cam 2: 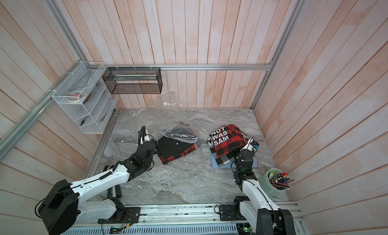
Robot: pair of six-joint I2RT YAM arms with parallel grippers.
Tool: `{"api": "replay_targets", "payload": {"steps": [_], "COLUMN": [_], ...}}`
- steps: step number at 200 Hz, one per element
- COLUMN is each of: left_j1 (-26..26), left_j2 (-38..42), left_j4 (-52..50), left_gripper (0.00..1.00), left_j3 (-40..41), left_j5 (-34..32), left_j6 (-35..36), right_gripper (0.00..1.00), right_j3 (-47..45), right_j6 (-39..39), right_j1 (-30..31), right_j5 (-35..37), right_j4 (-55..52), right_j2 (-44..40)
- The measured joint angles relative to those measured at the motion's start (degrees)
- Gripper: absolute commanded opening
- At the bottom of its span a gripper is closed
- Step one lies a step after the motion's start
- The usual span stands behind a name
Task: Take the shirt out of the vacuum bag
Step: Place the shirt at the center of the board.
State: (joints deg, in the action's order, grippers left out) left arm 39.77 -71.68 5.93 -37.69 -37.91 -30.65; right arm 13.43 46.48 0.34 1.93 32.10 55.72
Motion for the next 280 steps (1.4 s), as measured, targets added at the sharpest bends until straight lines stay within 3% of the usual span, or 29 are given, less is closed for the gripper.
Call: {"api": "replay_targets", "payload": {"steps": [73,112,141,181,224,280], "left_j1": [0.0,0.0,0.0,0.0,0.0,-1.0], "left_j2": [0.0,0.0,0.0,-0.3,-1.7,-3.1], "left_j4": [-1.3,-1.8,-2.2,-2.1,-2.1,-2.1], "left_gripper": [0.0,0.0,0.0,0.0,0.0,0.0], "left_j3": [0.0,0.0,0.0,0.0,0.0,-1.3], "left_j5": [0.0,0.0,-0.1,-0.1,-0.2,-0.3], "left_j6": [0.0,-0.5,-0.5,-0.5,-0.4,-0.2], "right_gripper": [0.0,0.21,0.24,0.44,0.57,0.63], "right_j3": [-4.5,-3.5,0.7,8.2,15.9,26.0], "right_j6": [4.4,8.2,10.6,12.2,12.3,11.7], "right_j1": [0.0,0.0,-0.4,-2.1,-6.1,-6.2], "right_j5": [0.6,1.5,1.8,0.9,-5.9,-9.9], "right_j4": [-1.0,-5.3,-10.6,-13.4,-9.4,-9.0], "right_j2": [7.2,7.6,10.2,20.2,31.2,40.3]}}
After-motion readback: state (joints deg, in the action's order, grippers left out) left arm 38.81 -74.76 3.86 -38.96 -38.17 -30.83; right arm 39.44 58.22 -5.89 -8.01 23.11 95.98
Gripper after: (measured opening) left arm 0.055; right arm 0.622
